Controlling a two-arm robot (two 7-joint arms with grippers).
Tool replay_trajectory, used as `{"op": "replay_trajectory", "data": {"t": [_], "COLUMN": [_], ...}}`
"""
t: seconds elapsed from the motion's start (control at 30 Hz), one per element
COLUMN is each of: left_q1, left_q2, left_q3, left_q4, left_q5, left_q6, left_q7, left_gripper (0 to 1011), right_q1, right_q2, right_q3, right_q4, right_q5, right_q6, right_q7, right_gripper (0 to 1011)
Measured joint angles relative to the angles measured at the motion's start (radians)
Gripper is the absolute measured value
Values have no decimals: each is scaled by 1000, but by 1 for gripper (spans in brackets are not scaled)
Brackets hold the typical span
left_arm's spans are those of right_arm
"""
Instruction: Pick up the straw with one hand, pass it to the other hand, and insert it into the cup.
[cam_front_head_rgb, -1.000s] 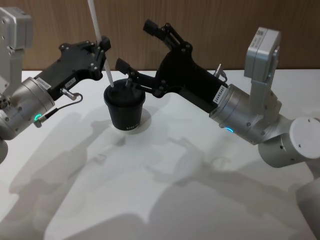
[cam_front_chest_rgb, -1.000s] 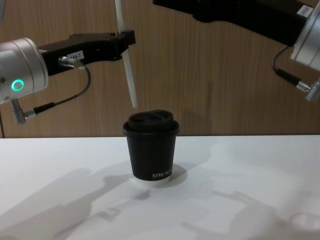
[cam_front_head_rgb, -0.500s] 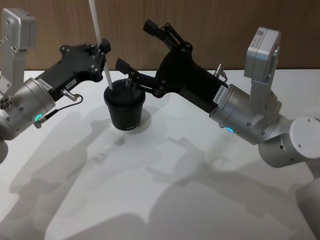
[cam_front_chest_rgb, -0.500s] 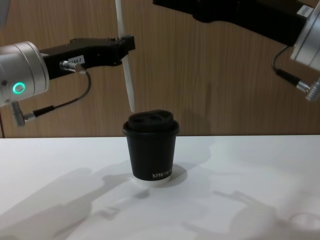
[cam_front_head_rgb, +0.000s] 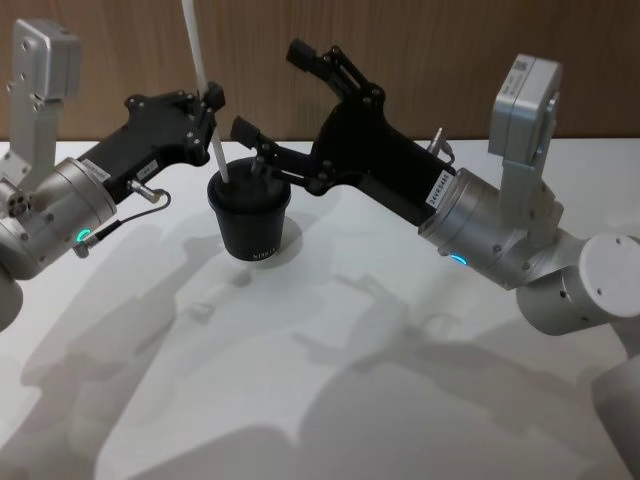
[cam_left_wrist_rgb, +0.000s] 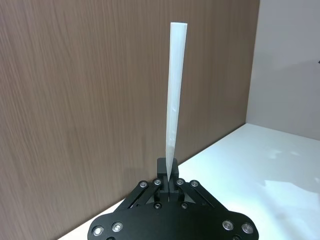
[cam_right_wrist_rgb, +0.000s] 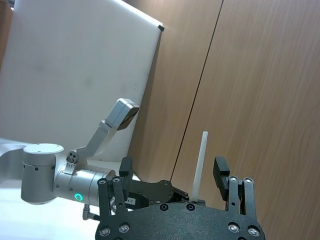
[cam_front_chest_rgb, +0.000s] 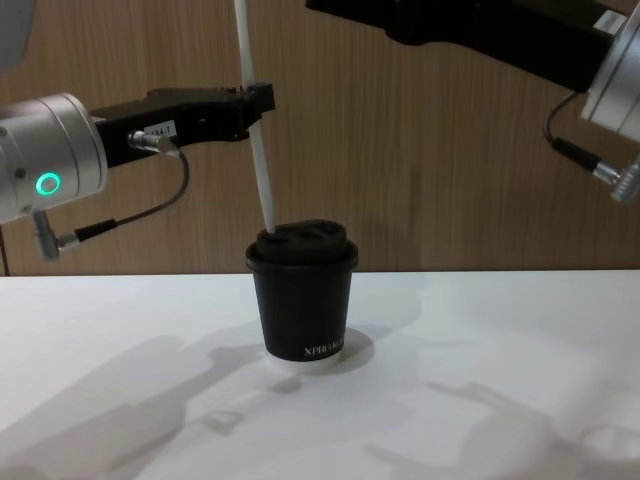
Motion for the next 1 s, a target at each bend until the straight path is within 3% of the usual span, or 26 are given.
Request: {"op": "replay_trajectory", "data": {"t": [1.0], "left_q1": [-7], "left_q2": [-33], "left_q3": [0], "left_q4": [36], "left_q5": [21], "left_q6": [43], "left_q7": [-8], "left_gripper": [2], "right_q1": [0], "right_q2": [0], "right_q3": [0], "right_q4": [0], "right_q5": [0], "right_q6": [0], "right_q7": [0], "right_gripper": [1001]}}
